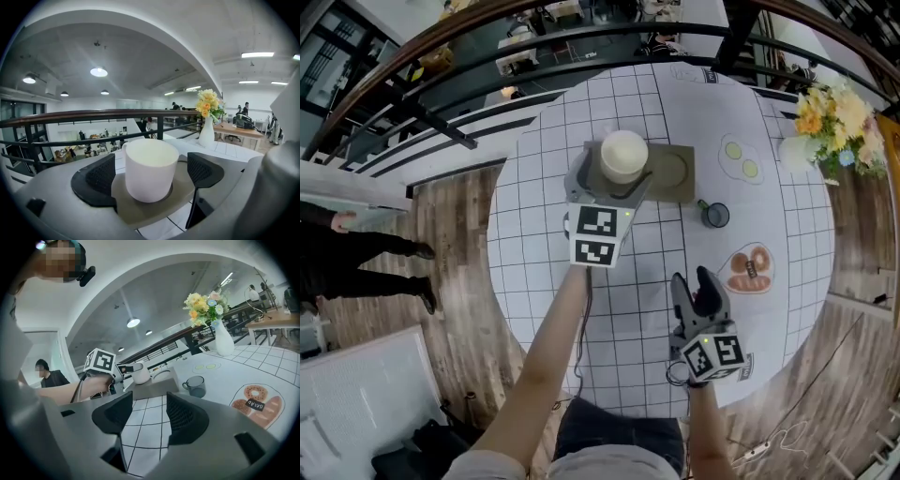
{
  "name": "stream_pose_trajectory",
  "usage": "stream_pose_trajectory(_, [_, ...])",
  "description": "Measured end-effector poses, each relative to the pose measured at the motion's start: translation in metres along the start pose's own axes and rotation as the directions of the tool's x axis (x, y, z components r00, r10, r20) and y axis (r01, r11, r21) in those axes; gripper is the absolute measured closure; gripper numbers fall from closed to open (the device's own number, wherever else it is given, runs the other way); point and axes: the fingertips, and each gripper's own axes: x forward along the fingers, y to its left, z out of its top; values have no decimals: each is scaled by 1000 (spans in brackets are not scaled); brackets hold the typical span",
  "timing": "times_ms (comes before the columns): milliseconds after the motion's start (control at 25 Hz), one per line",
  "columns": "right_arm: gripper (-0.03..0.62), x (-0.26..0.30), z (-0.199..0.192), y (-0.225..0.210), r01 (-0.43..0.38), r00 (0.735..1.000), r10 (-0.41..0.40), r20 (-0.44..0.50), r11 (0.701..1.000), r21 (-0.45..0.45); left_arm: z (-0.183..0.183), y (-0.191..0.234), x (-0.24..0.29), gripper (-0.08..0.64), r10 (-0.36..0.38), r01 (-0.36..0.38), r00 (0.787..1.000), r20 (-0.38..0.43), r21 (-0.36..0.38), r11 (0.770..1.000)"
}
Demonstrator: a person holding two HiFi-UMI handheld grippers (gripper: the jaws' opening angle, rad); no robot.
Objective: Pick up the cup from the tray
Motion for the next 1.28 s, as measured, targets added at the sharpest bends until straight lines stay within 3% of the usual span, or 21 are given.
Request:
stream_pose_trajectory(440, [370, 6, -2, -8, 12, 1000, -12, -15, 1000, -3, -4, -4, 26, 92, -28, 28, 1000, -8, -5, 1000])
stream_pose_trajectory(720, [370, 6, -1, -13, 27, 1000, -27, -12, 1000, 8, -12, 2, 30, 111, 5, -4, 999, -49, 24, 1000])
stream_pose_trajectory(1280, [383, 1, 2, -11, 29, 1000, -29, -4, 999, 20, -6, 6, 14, 137, 3, -3, 1000, -8, 9, 1000])
